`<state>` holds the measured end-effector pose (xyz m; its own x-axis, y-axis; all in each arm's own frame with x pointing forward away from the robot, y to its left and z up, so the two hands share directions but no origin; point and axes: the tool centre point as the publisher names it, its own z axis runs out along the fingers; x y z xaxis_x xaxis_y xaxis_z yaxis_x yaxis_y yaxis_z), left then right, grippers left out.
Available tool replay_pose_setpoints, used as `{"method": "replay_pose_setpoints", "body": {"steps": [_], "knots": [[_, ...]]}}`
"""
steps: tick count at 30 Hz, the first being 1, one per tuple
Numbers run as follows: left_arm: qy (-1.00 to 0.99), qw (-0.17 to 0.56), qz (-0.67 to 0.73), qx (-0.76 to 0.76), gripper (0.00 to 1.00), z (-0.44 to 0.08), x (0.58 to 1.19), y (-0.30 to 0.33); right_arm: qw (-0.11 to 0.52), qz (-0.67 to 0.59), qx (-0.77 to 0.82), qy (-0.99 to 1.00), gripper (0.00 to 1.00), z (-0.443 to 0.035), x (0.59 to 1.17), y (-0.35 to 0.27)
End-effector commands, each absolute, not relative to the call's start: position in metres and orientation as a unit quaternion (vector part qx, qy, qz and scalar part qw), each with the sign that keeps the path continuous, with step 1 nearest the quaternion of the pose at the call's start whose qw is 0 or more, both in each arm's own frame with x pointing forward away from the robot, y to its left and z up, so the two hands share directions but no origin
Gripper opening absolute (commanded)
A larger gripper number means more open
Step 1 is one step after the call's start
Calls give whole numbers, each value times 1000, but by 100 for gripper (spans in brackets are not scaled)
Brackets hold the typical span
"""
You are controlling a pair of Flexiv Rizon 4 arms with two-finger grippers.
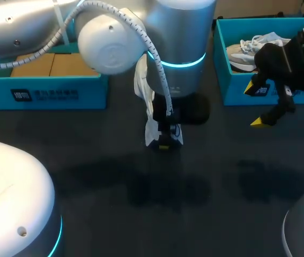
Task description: Take the shoe out of the shoebox, open the shoe tongue, remove and reinsert the insole, then place the shoe into the shoebox
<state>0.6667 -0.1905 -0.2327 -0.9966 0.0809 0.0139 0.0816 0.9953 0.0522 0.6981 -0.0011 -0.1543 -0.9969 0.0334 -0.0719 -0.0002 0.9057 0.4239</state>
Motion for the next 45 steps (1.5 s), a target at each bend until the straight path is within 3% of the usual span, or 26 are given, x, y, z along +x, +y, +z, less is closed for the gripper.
{"method": "replay_pose_setpoints", "body": {"steps": [1, 25, 45], "knots": [[-999, 12, -23, -37, 0, -231, 668, -190, 37, 215, 9, 976, 100, -155, 700, 0], [-998, -14, -18, -63, 0, -208, 739, -117, 37, 215, 9, 976, 100, -155, 700, 0], [-996, 21, -18, -84, 0, -188, 834, -15, 37, 215, 9, 976, 100, -155, 700, 0]]}}
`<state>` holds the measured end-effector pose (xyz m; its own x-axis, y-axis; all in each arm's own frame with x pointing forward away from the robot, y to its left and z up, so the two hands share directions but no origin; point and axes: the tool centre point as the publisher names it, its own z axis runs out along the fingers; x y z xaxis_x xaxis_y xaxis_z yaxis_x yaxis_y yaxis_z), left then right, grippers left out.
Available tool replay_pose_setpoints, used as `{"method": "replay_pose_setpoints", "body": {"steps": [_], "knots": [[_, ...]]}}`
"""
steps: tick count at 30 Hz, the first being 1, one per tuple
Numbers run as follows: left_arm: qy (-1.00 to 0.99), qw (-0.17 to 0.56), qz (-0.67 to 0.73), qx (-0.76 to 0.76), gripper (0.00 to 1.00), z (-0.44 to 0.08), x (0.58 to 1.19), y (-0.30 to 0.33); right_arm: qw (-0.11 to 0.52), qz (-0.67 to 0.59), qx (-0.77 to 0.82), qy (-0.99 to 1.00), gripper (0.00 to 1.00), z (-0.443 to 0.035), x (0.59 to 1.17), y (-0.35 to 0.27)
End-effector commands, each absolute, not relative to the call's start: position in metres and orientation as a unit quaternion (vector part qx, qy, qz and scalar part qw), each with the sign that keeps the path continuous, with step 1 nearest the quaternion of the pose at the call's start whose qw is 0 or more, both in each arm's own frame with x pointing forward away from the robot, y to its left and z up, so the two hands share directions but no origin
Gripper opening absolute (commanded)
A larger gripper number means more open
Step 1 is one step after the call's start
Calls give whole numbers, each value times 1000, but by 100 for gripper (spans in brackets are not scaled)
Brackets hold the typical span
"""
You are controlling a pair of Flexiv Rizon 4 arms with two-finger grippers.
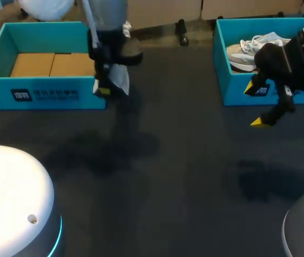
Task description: Take the shoe out of the shoebox, open the shoe tongue, remove and reinsert the insole, then place the shoe into the shoebox
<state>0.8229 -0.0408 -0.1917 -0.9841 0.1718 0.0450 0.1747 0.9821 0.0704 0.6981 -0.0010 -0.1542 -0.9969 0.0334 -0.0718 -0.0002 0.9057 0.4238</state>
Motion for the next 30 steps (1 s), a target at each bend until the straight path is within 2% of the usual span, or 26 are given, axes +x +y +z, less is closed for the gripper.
{"method": "replay_pose_setpoints", "body": {"steps": [1, 10, 30], "knots": [[-996, 23, -20, -80, 0, -188, 838, -11, 37, 215, 9, 976, 100, -155, 700, 0], [-995, 43, -26, -89, 0, -193, 884, 31, 37, 215, 9, 976, 100, -155, 700, 0], [-993, 31, -72, -93, 0, -205, 965, 134, 37, 215, 9, 976, 100, -155, 700, 0]]}}
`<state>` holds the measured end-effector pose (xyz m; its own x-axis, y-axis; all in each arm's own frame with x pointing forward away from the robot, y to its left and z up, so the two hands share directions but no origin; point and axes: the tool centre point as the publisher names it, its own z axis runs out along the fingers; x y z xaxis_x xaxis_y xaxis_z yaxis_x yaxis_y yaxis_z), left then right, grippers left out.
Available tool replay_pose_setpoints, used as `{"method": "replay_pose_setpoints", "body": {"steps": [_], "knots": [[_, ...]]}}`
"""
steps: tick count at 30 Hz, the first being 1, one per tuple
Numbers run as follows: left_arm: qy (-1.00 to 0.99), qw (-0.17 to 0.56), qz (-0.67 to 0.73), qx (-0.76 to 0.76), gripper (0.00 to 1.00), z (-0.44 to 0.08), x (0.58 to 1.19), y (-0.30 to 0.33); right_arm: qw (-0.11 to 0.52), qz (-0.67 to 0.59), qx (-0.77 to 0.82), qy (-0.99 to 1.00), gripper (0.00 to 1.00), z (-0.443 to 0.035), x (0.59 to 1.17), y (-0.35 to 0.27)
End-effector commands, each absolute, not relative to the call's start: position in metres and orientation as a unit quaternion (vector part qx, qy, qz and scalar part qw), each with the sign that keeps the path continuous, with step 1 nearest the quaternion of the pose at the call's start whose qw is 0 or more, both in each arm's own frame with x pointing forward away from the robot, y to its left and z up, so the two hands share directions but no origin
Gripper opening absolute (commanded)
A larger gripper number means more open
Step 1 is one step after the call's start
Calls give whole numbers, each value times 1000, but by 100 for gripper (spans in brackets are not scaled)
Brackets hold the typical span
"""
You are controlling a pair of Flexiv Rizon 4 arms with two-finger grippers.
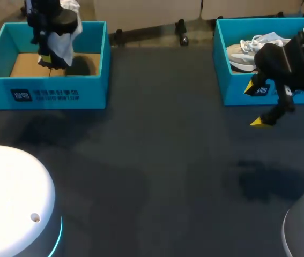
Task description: Take the shoe out of the shoebox, open the shoe tongue, remove and reinsert the insole, then place the shoe into the shoebox
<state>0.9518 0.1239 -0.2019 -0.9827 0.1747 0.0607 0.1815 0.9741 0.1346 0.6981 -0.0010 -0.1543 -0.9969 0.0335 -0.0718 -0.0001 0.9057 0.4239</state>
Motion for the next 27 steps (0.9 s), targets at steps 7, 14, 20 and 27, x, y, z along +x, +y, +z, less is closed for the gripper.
{"method": "replay_pose_setpoints", "body": {"steps": [7, 14, 20, 27], "knots": [[-994, 43, -73, -72, 0, -214, 996, 167, 37, 215, 9, 976, 100, -155, 700, 0], [-995, 44, -68, -61, 0, -217, 1015, 200, 37, 215, 9, 976, 100, -155, 700, 0], [-996, 45, -61, -51, 0, -220, 1023, 228, 37, 215, 9, 976, 100, -155, 700, 0], [-994, 31, -48, -92, 0, -221, 1010, 256, 37, 215, 9, 976, 100, -155, 700, 0]]}}
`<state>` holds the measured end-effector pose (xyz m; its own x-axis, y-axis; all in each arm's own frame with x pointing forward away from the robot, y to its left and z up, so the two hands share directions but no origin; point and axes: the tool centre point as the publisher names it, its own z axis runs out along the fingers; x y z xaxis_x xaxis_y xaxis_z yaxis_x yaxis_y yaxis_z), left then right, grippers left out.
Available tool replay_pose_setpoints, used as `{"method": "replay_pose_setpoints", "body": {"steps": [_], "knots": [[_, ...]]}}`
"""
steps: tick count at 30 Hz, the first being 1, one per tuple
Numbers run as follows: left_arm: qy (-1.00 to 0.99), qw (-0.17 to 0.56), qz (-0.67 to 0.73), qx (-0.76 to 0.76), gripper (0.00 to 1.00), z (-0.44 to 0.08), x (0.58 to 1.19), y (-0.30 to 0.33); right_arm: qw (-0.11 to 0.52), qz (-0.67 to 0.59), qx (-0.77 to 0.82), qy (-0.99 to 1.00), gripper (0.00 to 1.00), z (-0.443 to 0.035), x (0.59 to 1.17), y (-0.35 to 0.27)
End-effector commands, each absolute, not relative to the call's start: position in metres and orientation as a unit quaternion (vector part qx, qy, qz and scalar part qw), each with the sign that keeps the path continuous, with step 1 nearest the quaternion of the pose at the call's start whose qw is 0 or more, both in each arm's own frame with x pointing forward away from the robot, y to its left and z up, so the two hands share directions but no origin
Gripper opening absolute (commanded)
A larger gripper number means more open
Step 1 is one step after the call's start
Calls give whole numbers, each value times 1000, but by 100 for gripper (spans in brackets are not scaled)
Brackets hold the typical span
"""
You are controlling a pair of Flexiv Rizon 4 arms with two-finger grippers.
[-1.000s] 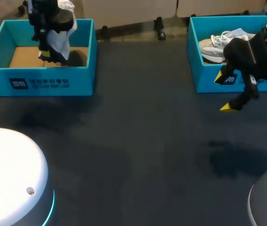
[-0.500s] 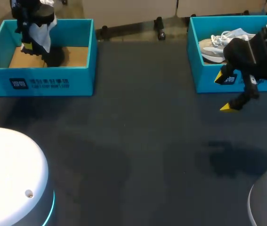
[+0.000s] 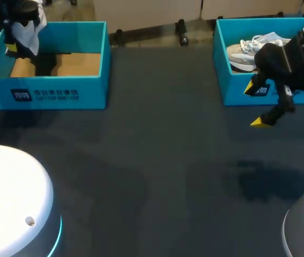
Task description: Take the shoe out of the shoebox, open the shoe tongue, remove and reinsert the insole, then place the shoe into the shoebox
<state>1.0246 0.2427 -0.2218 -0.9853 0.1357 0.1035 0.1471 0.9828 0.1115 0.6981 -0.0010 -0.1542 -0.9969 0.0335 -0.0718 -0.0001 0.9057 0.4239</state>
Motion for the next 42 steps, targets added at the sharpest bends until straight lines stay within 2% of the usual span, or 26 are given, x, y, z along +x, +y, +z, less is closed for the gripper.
{"method": "replay_pose_setpoints", "body": {"steps": [1, 25, 28, 30, 36, 42], "knots": [[-994, 22, -53, -93, 0, -221, 1007, 258, 37, 215, 9, 976, 100, -155, 700, 0], [-994, 9, -52, -94, 0, -222, 997, 267, 37, 215, 9, 976, 100, -155, 700, 0], [-978, 0, -96, -186, 0, -220, 998, 261, 37, 215, 9, 976, 100, -155, 700, 0], [-956, 19, -123, -264, 0, -219, 1003, 262, 37, 215, 9, 976, 100, -155, 700, 0], [-903, 81, -91, -412, 0, -213, 1032, 276, 37, 215, 9, 976, 100, -155, 700, 0], [-810, 88, -87, -573, 0, -203, 1042, 291, 37, 215, 9, 976, 100, -155, 700, 0]]}}
